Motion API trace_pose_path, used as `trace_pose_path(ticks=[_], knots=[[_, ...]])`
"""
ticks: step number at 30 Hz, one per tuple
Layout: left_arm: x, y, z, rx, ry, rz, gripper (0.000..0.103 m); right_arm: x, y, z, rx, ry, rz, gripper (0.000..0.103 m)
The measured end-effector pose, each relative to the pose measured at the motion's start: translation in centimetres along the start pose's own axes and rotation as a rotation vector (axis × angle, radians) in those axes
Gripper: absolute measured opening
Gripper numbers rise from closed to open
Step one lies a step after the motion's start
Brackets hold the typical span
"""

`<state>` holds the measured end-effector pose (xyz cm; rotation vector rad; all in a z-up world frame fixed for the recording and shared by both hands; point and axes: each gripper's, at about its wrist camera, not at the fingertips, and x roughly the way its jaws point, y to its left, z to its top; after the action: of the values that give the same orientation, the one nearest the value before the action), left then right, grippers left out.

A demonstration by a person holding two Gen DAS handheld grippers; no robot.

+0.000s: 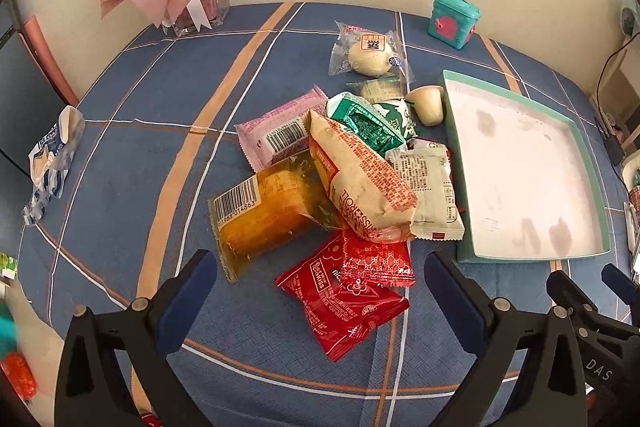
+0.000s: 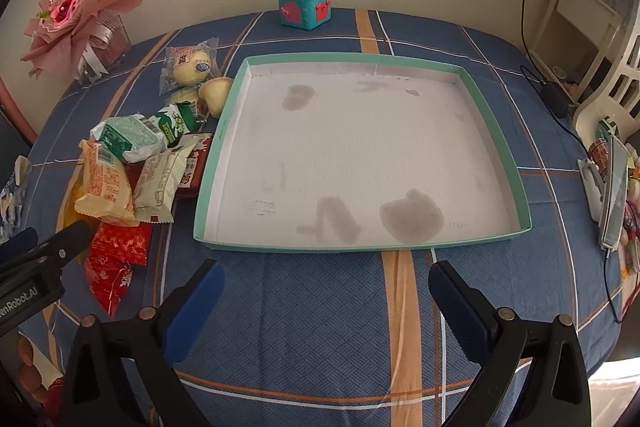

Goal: Organize snacks

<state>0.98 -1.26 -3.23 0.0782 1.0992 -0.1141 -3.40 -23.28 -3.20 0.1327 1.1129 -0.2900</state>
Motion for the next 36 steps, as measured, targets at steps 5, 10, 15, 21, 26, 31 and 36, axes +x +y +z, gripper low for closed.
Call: trace_pose_path(ticks=[5, 10, 15, 21, 26, 31, 36], knots=[[-0.01, 0.15, 0.05, -0.001, 0.005, 0.002, 0.103, 0.10, -0.04, 0.01, -0.001, 0.003, -0.002, 0.103], [0.12, 0.15, 0.10, -0.001, 0.012, 0.003, 0.103, 0.17, -0.02, -0.04, -0.003, 0.004, -0.002, 0.103], [0.16, 0.20, 0.07, -0.003, 0.015, 0.002, 0.103, 0.13, -0.01, -0.06, -0.003, 0.003, -0.002, 0.103], [0.28, 0.18, 0.07, -0.004, 0.019, 0.004, 0.103, 0.11, -0.01, -0.08, -0.003, 0.003, -0.002, 0.103], [0.30, 0.26, 0.08, -0.007, 0.021, 0.005, 0.103, 0.11, -0.01, -0.05, -0.003, 0.004, -0.002, 0.103], [0.30, 0.26, 0.07, -0.008, 0.022, 0.004, 0.103, 0.11, -0.02, -0.08, -0.004, 0.004, -0.002, 0.103], [0.48, 0.36, -0.11, -0.013, 0.026, 0.004, 0.103, 0.14, -0.01, -0.08, -0.004, 0.004, -0.003, 0.103]])
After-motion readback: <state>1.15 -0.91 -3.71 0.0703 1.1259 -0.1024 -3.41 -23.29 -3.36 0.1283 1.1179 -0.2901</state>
